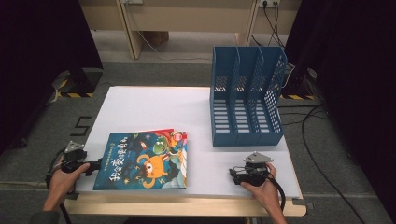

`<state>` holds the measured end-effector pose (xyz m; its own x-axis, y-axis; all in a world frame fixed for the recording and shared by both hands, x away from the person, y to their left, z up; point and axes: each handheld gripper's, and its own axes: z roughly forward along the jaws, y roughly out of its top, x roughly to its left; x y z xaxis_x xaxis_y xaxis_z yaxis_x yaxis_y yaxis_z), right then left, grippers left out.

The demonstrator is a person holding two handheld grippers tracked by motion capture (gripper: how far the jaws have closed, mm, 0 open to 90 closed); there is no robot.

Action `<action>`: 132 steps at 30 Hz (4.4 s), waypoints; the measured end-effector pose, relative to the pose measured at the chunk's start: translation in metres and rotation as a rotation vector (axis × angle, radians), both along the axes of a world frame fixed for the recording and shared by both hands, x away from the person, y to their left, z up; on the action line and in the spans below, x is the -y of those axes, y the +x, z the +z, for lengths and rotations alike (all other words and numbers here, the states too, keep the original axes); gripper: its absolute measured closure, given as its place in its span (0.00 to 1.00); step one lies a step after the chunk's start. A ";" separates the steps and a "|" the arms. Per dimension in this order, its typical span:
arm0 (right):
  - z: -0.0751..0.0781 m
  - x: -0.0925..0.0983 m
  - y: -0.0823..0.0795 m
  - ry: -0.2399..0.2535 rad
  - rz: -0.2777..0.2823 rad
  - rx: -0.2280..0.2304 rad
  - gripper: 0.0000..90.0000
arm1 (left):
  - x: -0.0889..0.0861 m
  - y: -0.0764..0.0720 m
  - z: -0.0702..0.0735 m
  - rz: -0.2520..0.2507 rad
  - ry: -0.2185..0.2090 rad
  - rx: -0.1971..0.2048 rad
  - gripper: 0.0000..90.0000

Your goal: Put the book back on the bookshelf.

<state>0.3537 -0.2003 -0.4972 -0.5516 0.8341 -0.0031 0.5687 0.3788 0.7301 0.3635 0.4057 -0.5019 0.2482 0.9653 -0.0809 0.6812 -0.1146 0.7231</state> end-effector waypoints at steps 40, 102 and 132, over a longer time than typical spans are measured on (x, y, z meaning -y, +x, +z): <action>0.031 -0.118 -0.016 0.113 0.311 0.110 0.27 | 0.022 -0.009 0.040 -0.040 -0.308 -0.095 0.66; 0.008 -0.097 0.007 0.085 0.233 0.000 0.40 | 0.079 -0.002 0.077 -0.184 -0.580 -0.047 0.72; 0.049 -0.197 -0.068 0.013 0.389 0.353 0.33 | 0.122 0.003 0.149 -0.229 -0.445 -0.049 0.71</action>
